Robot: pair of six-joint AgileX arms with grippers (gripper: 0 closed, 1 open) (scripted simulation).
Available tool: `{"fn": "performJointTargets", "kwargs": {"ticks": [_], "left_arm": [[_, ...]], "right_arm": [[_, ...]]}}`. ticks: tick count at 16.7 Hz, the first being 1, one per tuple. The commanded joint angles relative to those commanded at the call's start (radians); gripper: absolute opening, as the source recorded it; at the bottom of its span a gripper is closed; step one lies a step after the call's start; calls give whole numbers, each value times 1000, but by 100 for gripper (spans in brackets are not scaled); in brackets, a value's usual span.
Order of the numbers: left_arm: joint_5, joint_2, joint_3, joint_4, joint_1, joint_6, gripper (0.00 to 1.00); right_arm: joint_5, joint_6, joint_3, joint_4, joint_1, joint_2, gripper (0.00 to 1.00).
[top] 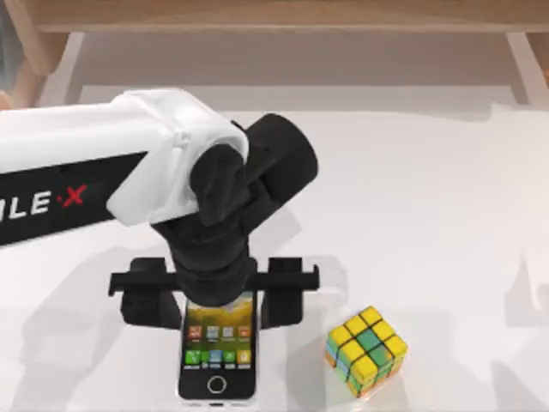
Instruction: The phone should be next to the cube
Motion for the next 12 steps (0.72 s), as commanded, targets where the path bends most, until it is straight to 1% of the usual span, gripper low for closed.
{"fn": "performJointTargets", "kwargs": {"ticks": [12], "left_arm": [[1,3,-55,126,1,3,0]], "right_arm": [[0,0,0,0,0,0,100]]}}
